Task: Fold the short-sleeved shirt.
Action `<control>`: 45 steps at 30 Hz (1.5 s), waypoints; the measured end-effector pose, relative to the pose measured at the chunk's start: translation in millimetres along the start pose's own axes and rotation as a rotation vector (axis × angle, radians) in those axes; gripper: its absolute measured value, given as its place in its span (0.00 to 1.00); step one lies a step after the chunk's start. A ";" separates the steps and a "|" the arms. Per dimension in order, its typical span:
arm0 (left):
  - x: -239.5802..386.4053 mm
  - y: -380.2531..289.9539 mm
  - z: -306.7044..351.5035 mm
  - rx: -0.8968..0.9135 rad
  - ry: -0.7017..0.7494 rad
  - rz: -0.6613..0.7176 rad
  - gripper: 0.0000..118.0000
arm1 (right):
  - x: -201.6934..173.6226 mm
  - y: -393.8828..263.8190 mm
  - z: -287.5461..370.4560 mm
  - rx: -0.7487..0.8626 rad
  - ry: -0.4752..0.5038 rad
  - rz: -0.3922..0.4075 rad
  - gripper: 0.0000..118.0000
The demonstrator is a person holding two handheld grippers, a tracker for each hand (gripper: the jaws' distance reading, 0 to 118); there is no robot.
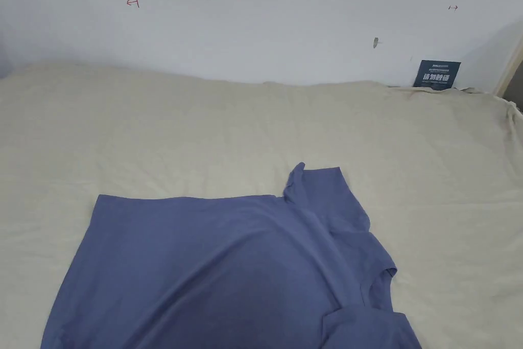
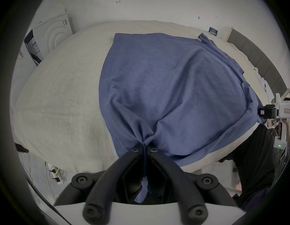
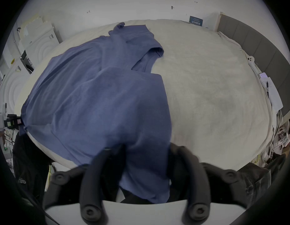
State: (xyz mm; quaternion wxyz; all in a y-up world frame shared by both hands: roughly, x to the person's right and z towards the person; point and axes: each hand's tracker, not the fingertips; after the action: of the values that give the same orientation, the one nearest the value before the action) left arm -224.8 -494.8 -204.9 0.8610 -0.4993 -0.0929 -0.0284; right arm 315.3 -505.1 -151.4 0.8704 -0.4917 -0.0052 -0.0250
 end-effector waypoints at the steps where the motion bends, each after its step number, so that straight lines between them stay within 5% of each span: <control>1: 0.1 -0.5 0.0 -0.005 0.001 -0.003 0.01 | 0.0 -0.8 4.6 0.007 0.007 -0.009 0.03; 22: -24.6 57.6 33.5 0.081 -0.081 0.031 0.01 | -18.5 60.6 57.0 0.185 0.093 -0.082 0.03; 33: -41.8 217.0 -45.8 0.055 -0.043 -0.001 0.01 | -18.8 212.6 -20.8 0.154 0.097 -0.131 0.03; 42: -50.4 258.3 -137.4 -0.021 -0.026 0.047 0.02 | -7.4 256.7 -117.7 0.069 0.067 -0.143 0.03; 43: -50.6 256.8 -141.4 -0.019 -0.024 0.053 0.06 | -6.8 256.1 -122.0 0.062 0.063 -0.131 0.04; 45: -54.9 251.4 -136.9 0.043 -0.042 0.073 0.20 | -5.5 251.6 -120.2 0.097 0.014 -0.086 0.30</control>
State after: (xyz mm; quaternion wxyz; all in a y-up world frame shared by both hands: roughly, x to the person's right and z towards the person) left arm -225.0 -490.0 -496.3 0.8697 -0.4844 -0.0935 0.0155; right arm 320.2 -478.2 -428.9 0.8913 -0.4481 -0.0213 -0.0653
